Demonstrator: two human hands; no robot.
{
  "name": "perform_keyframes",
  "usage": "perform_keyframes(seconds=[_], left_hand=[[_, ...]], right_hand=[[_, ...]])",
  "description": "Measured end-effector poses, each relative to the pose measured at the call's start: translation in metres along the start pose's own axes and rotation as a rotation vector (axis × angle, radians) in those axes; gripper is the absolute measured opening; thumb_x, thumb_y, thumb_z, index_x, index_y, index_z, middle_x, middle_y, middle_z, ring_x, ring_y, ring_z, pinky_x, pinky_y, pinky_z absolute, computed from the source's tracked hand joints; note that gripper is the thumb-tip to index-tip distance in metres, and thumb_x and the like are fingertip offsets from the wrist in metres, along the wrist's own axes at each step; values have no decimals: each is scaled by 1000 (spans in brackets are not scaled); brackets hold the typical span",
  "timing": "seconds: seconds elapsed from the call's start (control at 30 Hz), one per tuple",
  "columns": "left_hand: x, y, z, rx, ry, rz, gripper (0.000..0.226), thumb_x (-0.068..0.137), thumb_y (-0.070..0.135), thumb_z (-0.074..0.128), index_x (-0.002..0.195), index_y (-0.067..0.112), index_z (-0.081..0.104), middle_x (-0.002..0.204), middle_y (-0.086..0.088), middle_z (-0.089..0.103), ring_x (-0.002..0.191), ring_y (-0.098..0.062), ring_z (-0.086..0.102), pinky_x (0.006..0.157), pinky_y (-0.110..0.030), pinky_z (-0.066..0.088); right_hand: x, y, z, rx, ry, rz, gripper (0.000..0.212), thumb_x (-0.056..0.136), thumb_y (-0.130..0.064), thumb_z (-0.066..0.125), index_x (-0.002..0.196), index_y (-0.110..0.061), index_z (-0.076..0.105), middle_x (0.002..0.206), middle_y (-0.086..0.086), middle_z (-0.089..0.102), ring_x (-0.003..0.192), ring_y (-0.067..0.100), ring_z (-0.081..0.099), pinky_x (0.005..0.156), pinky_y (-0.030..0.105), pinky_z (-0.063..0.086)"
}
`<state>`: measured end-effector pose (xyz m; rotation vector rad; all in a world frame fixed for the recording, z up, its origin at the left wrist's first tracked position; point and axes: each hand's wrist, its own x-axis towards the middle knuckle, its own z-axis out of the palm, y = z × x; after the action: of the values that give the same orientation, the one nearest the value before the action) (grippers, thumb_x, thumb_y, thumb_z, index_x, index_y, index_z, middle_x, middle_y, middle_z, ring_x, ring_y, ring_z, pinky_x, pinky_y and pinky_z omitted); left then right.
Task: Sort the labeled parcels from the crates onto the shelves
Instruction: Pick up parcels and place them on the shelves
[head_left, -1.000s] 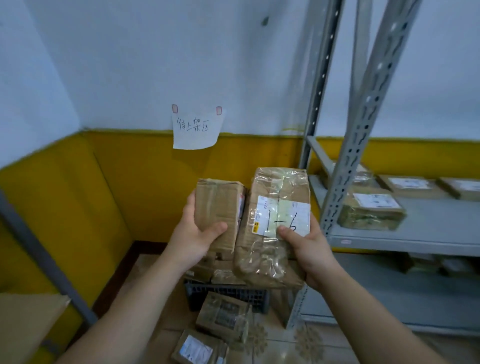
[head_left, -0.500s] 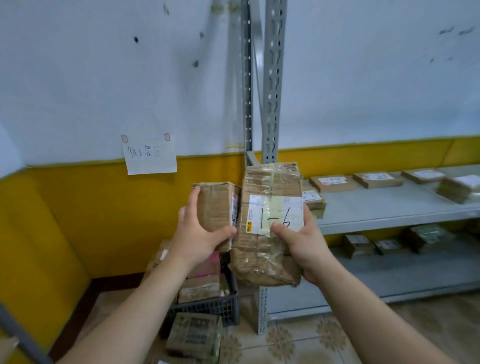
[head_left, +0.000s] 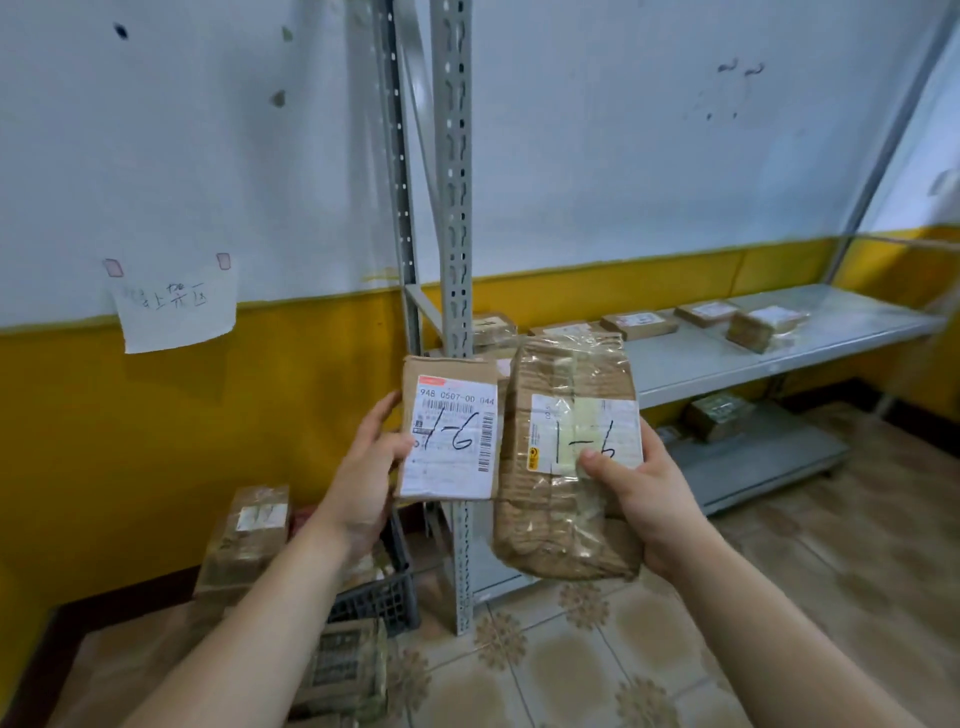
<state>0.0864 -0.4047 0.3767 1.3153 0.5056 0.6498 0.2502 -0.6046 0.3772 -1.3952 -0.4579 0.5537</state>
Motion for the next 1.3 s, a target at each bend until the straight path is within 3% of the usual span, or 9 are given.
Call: perform_keyframes(seconds=[0.1, 0.27, 0.37, 0.47, 0.73, 0.97, 1.23, 1.3], left_hand=[[13, -10, 34, -2, -105, -82, 54, 97, 11, 46, 148, 27, 33, 124, -12, 65, 109, -32, 65, 94, -55, 49], [41, -18, 109, 93, -212, -119, 52, 96, 3, 49, 141, 27, 41, 116, -7, 69, 96, -25, 70, 71, -37, 57], [57, -28, 165, 121, -244, -136, 52, 96, 2, 49, 141, 26, 42, 114, -10, 70, 97, -30, 69, 78, -44, 58], [79, -43, 225, 90, -240, -167, 49, 96, 4, 49, 139, 27, 43, 108, -6, 72, 96, -32, 69, 87, -52, 54], [129, -80, 336, 149, -193, -155, 37, 98, 7, 48, 132, 23, 49, 113, -8, 68, 93, -27, 67, 89, -51, 53], [183, -108, 354, 173, -140, -197, 35, 98, 11, 49, 129, 28, 47, 111, -7, 68, 85, -22, 67, 66, -34, 51], [279, -188, 357, 186, -127, -321, 35, 96, 8, 50, 126, 26, 51, 106, 0, 70, 87, -18, 67, 76, -38, 53], [295, -213, 358, 195, -117, -374, 36, 96, 8, 51, 127, 26, 52, 105, 1, 71, 86, -17, 68, 73, -36, 54]], right_hand=[[-2, -7, -32, 0, 48, -16, 41, 87, -4, 69, 113, -34, 58, 93, -5, 76, 83, 16, 74, 66, 33, 60], [8, -18, -102, 72, 168, -33, 45, 88, -3, 69, 122, -30, 56, 104, 4, 75, 91, 27, 74, 80, 49, 59], [19, -27, -153, 101, 220, -49, 44, 89, -4, 69, 125, -26, 56, 107, 7, 74, 93, 29, 73, 85, 54, 58], [34, -36, -209, 131, 278, -55, 43, 89, -4, 68, 125, -24, 55, 104, 6, 75, 88, 27, 74, 76, 47, 60], [84, -42, -317, 125, 337, -36, 40, 90, -1, 66, 122, -22, 56, 102, 6, 75, 85, 25, 75, 64, 38, 59], [146, -24, -349, 127, 377, 29, 43, 89, -4, 69, 124, -25, 55, 104, 4, 74, 84, 23, 75, 65, 39, 59], [250, 29, -358, 46, 394, 141, 45, 88, -2, 69, 124, -25, 56, 104, 1, 74, 81, 19, 75, 61, 32, 58], [273, 49, -363, 17, 391, 184, 48, 88, -2, 70, 126, -26, 55, 103, -1, 74, 82, 17, 75, 61, 30, 59]])
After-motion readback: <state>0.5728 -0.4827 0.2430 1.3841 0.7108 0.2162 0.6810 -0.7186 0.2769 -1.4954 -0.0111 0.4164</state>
